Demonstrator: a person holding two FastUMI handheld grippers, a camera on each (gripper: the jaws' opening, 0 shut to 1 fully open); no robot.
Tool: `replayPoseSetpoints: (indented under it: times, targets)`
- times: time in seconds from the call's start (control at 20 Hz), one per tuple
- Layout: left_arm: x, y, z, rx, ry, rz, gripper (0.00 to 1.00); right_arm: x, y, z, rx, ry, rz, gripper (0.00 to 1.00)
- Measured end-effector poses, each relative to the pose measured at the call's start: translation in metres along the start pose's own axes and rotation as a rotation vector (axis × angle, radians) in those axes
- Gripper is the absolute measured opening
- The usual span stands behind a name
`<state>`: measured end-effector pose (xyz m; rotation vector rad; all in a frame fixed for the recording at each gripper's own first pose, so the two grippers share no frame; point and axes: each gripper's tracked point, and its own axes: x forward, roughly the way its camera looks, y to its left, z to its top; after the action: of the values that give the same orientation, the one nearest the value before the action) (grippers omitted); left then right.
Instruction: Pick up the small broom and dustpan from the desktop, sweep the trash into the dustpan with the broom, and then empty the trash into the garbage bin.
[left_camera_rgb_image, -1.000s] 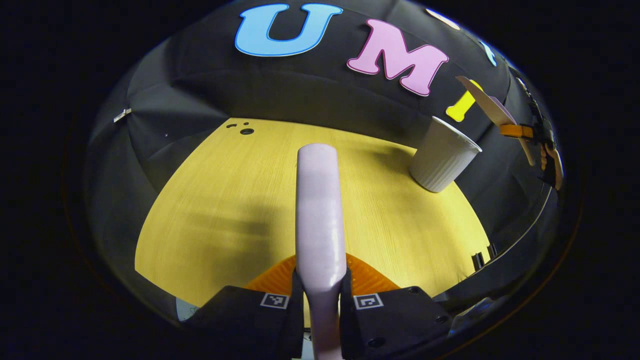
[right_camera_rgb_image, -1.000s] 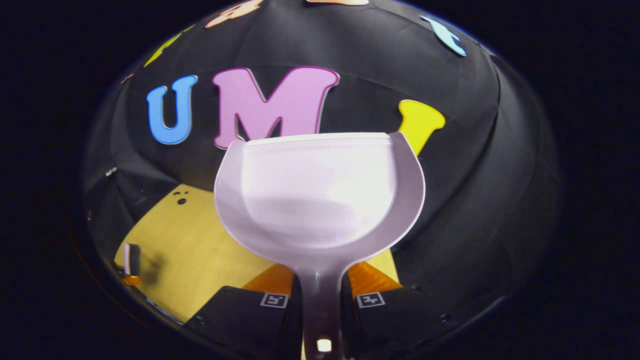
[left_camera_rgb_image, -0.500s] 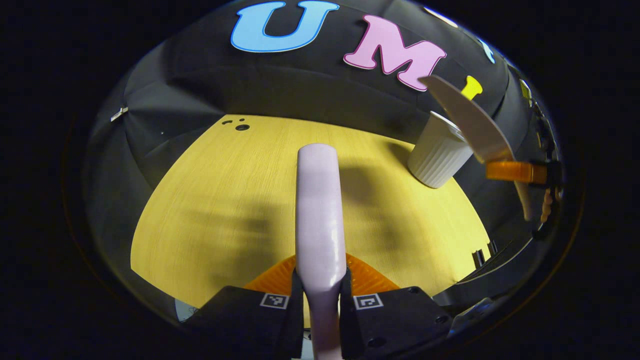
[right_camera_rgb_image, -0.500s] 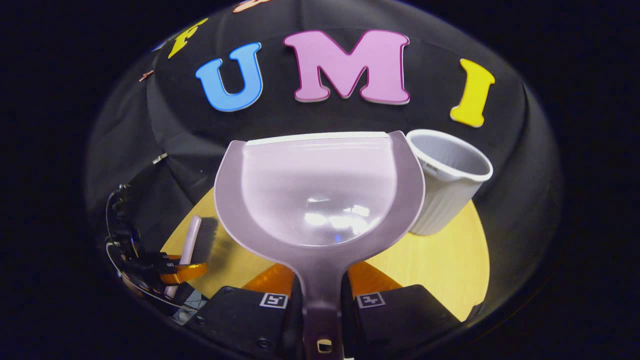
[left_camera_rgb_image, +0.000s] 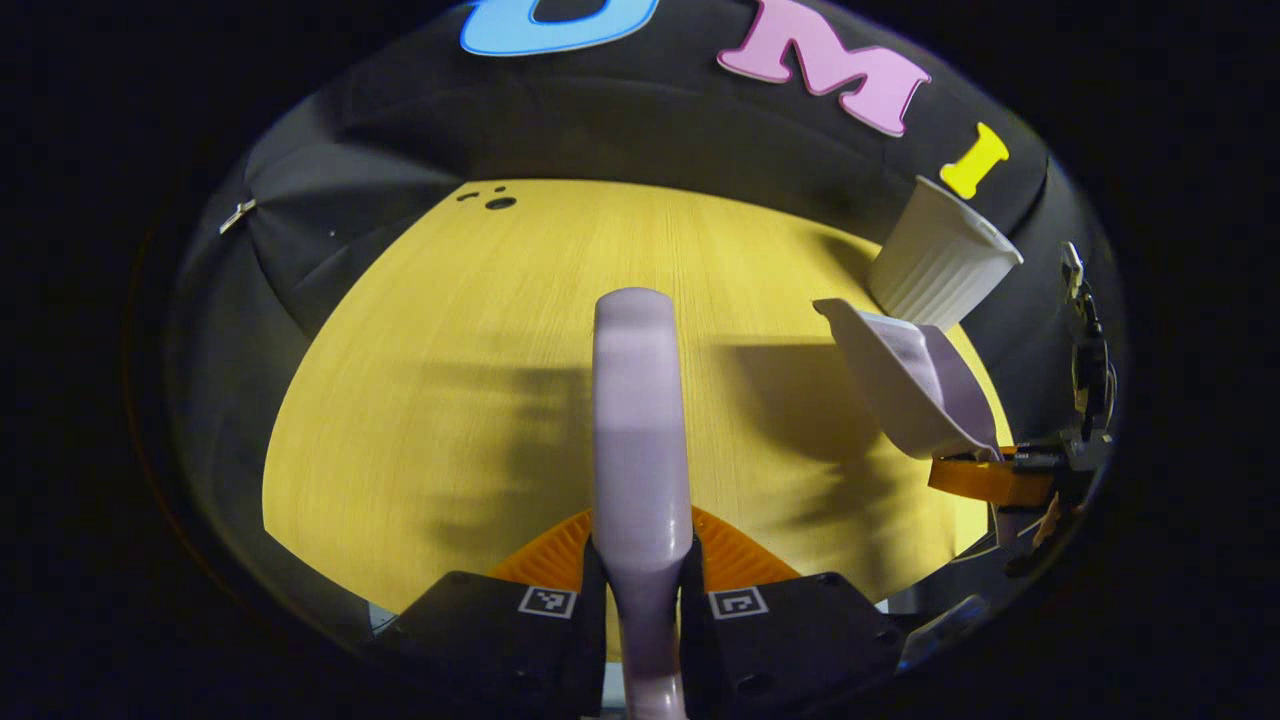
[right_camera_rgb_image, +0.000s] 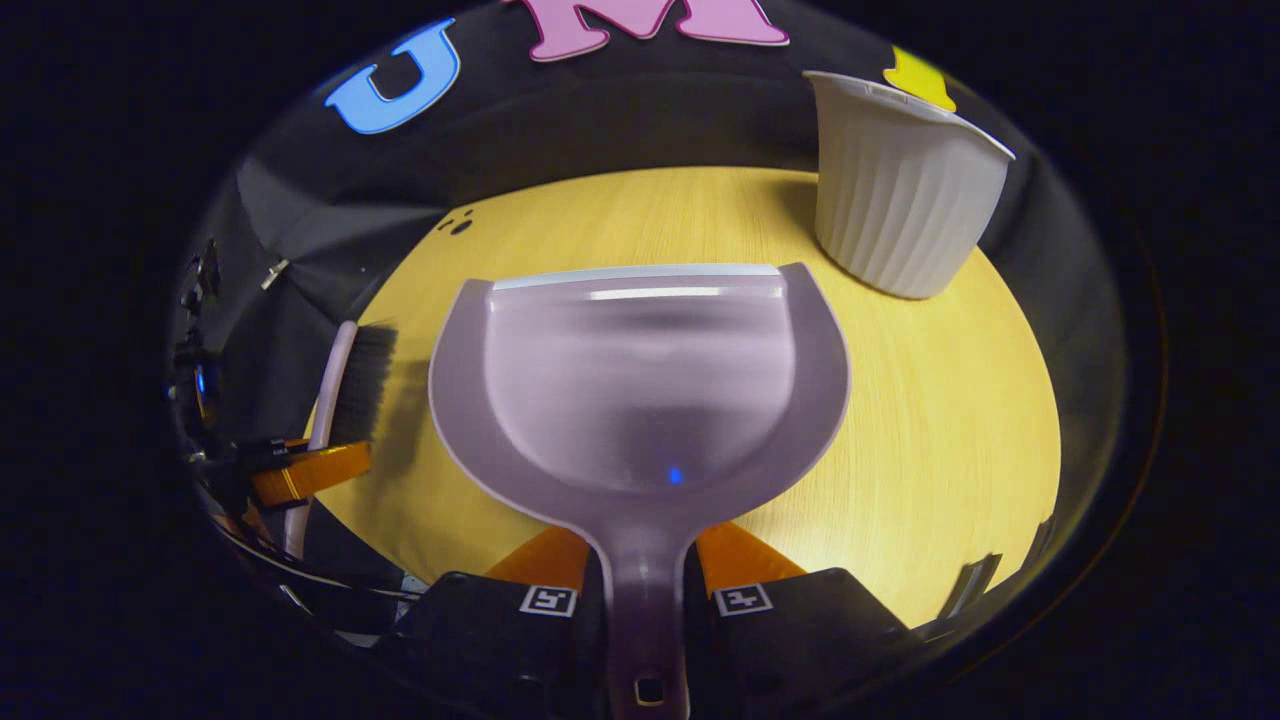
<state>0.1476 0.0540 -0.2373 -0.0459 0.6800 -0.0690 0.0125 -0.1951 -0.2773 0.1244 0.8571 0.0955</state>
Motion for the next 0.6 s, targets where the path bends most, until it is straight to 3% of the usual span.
replayPoseSetpoints:
  times: [0.05,0.1,0.2,0.25,0.45,0.6]
  targets:
    - [0.008,-0.001,-0.001,0.013,0.022,0.008,0.34,0.007,-0.005,-0.005,-0.003,0.017,-0.008,0.31]
    - [0.017,-0.002,-0.003,0.024,0.049,0.015,0.34,0.013,-0.009,-0.009,-0.001,0.037,-0.015,0.35]
    - [0.034,-0.008,-0.004,0.047,0.095,0.030,0.34,0.023,-0.014,-0.016,0.020,0.076,-0.029,0.31]
    - [0.043,-0.009,-0.002,0.055,0.113,0.037,0.34,0.027,-0.019,-0.019,0.038,0.098,-0.033,0.35]
    - [0.069,-0.006,-0.003,0.109,0.194,0.066,0.34,0.032,-0.038,-0.017,0.002,0.099,-0.087,0.36]
    - [0.075,-0.010,0.001,0.142,0.218,0.088,0.35,0.032,-0.030,-0.016,0.035,0.102,-0.057,0.37]
